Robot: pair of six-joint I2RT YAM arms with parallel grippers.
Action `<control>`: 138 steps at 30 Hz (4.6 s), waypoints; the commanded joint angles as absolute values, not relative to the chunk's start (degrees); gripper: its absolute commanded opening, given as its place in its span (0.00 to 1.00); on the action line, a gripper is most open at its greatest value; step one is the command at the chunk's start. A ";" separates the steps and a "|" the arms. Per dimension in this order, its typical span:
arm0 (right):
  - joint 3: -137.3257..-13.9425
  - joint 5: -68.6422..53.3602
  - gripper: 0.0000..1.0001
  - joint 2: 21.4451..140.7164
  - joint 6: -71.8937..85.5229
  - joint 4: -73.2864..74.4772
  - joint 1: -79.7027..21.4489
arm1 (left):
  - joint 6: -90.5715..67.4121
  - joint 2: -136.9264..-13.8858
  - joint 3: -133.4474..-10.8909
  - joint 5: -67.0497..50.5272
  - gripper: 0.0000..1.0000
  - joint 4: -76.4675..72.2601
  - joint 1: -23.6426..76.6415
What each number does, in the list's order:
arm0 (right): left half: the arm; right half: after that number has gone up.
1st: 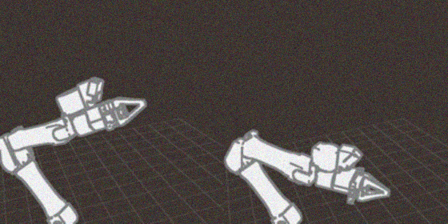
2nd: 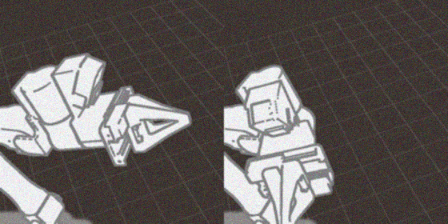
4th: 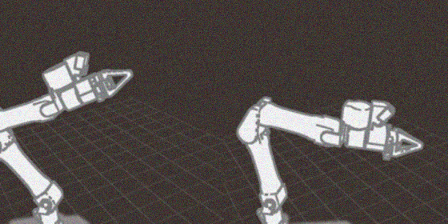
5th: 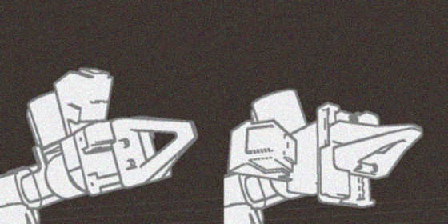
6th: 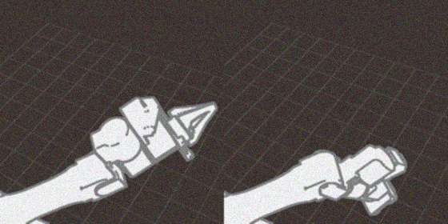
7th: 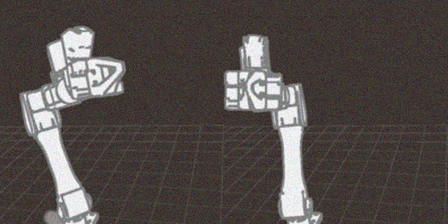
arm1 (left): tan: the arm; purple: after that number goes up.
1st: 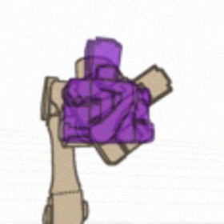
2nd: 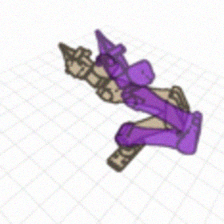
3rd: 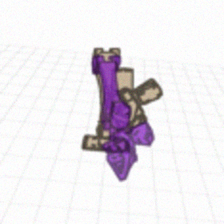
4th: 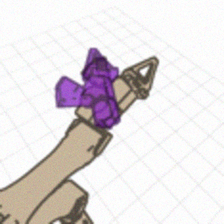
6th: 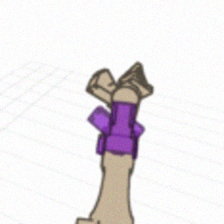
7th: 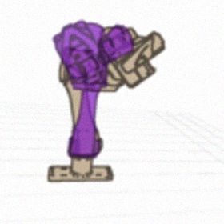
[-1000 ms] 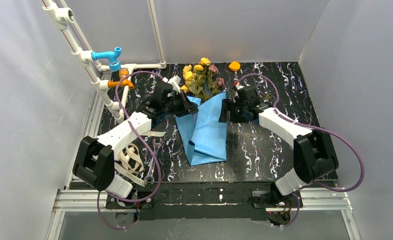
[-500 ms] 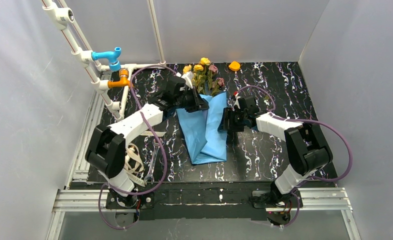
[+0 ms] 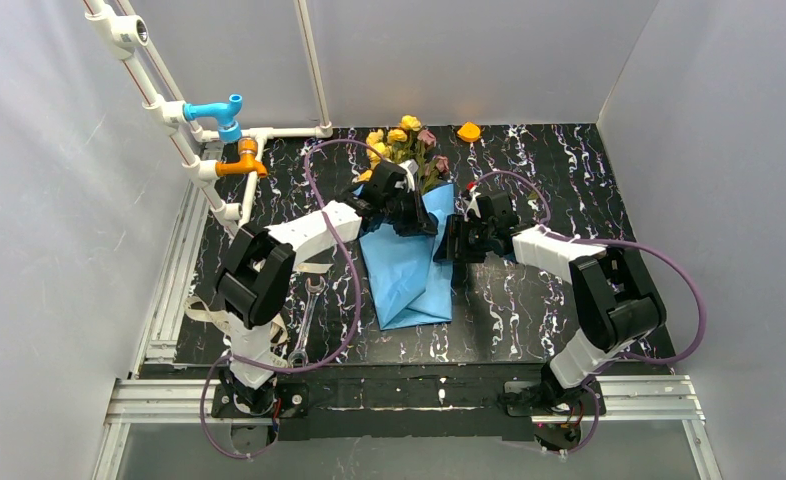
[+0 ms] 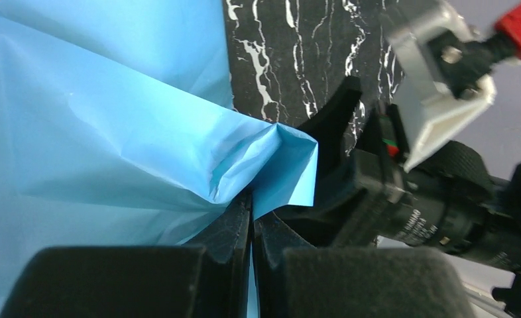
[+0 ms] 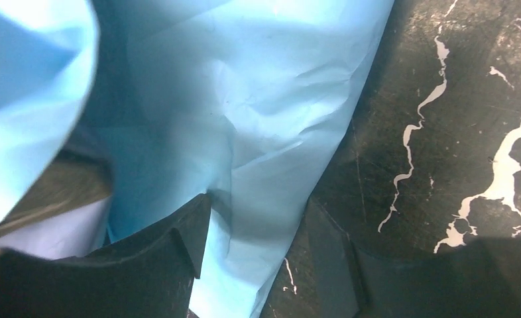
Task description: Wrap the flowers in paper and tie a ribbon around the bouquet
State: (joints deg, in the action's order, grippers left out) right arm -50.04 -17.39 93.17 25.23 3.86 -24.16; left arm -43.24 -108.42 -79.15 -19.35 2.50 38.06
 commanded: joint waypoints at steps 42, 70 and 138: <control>-43.81 -22.19 0.32 83.23 28.23 -1.13 -24.78 | -43.94 -118.39 -87.93 -19.24 0.00 4.02 38.01; -46.98 -13.14 0.28 87.75 27.33 5.53 -24.78 | -32.67 -95.90 -71.99 -13.25 0.34 14.62 39.80; -59.53 -29.87 0.01 108.28 27.31 -4.63 -13.52 | -25.09 -108.10 -97.07 6.05 0.64 29.89 39.57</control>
